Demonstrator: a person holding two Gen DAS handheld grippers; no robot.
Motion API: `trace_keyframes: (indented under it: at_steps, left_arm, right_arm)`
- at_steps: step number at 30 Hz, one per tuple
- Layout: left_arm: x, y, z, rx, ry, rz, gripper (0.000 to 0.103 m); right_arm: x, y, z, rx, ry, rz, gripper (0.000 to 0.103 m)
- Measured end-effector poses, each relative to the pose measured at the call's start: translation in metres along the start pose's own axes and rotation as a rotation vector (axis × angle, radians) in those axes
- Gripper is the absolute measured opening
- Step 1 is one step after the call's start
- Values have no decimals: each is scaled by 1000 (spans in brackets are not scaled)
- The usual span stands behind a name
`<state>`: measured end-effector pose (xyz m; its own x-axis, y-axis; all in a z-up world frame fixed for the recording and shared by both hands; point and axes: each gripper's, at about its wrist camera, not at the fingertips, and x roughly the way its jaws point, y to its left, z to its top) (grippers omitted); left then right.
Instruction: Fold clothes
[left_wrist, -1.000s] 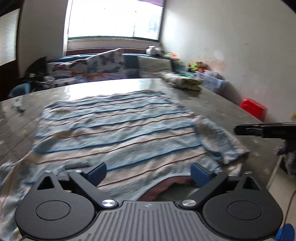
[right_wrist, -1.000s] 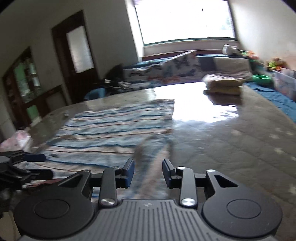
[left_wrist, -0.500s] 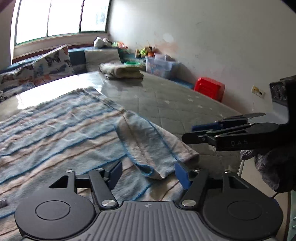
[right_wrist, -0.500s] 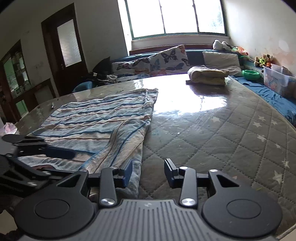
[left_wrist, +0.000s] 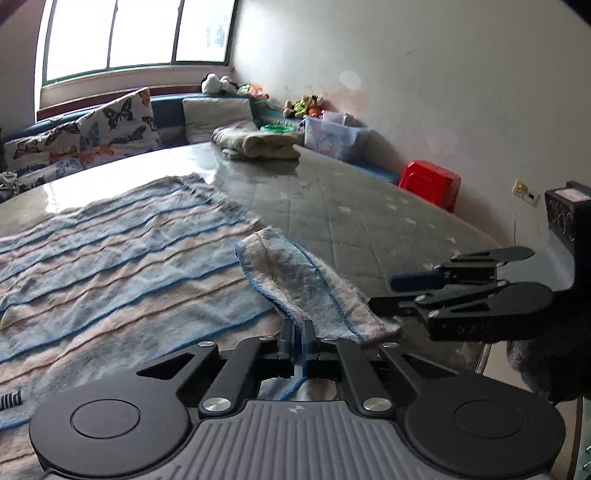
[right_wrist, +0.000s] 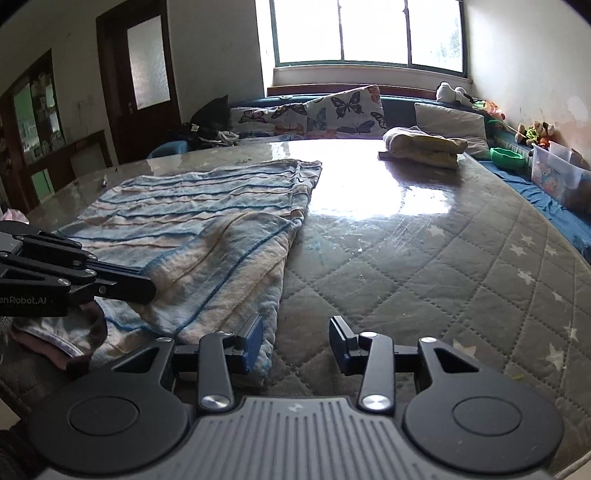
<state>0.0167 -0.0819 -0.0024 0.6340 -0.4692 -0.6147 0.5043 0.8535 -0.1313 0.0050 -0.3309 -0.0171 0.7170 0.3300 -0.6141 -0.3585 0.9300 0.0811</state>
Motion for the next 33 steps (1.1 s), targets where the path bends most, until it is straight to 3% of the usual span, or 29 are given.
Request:
trace_keyframes:
  at_steps: [7, 16, 19, 22, 26, 33]
  left_arm:
    - [0, 4, -6, -17, 28, 19, 14]
    - [-6, 12, -13, -41, 30, 38, 15]
    - [-19, 23, -17, -68, 11, 77, 18]
    - [-32, 34, -20, -95, -7, 115, 39]
    - [-56, 52, -28, -143, -37, 181, 50]
    - [-108, 95, -60, -294, -67, 383, 58]
  right_arm:
    - [-2, 4, 13, -36, -26, 5, 40]
    - [28, 22, 30, -112, -10, 104, 29]
    - [37, 26, 29, -122, 15, 107, 29]
    - [39, 29, 34, -139, 12, 103, 29]
    - [47, 32, 49, -154, -13, 101, 30]
    - [80, 42, 62, -170, 22, 90, 31]
